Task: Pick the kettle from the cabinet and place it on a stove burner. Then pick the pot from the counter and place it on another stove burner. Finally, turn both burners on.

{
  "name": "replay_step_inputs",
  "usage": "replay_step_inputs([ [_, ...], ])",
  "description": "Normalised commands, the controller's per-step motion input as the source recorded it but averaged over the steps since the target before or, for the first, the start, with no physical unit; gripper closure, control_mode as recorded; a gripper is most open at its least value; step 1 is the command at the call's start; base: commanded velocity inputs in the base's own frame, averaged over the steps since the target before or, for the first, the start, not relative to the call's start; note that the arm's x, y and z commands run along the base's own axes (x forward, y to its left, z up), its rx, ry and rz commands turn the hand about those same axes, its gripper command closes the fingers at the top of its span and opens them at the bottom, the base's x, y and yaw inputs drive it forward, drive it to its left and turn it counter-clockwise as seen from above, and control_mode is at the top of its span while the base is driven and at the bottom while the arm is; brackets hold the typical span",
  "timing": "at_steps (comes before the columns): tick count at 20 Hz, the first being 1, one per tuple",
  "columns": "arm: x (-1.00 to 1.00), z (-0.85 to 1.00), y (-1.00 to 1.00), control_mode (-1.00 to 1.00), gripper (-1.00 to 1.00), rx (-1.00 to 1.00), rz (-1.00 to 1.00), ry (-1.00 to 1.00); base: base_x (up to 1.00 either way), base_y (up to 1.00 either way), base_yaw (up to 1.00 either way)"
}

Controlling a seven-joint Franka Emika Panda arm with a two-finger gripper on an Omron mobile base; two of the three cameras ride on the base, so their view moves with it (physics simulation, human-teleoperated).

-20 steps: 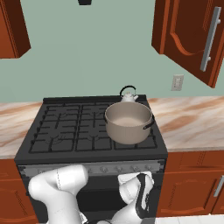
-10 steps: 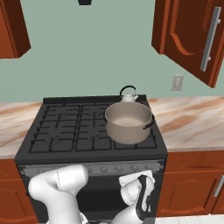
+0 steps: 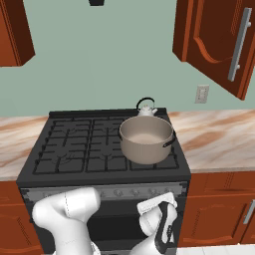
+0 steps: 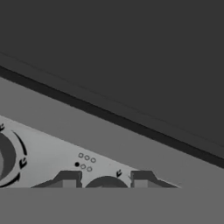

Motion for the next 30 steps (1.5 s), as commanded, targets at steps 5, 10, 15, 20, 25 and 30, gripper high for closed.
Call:
replay_step_inputs([
  [5, 0.00, 0.15, 0.00, -1.00, 1.00, -0.13, 0.05, -0.08, 0.00, 0.00, 0.00],
  [10, 0.00, 0.15, 0.00, -1.00, 1.00, -0.13, 0.05, -0.08, 0.00, 0.00, 0.00],
  [15, 0.00, 0.16, 0.00, -1.00, 1.00, -0.14, 0.05, -0.09, 0.00, 0.00, 0.00],
  [20, 0.00, 0.16, 0.00, -1.00, 1.00, -0.15, 0.05, -0.10, 0.00, 0.00, 0.00],
  [25, 0.00, 0.14, 0.00, -1.00, 1.00, -0.15, 0.05, -0.10, 0.00, 0.00, 0.00],
  [30, 0.00, 0.14, 0.00, -1.00, 1.00, -0.15, 0.06, -0.09, 0.00, 0.00, 0.00],
])
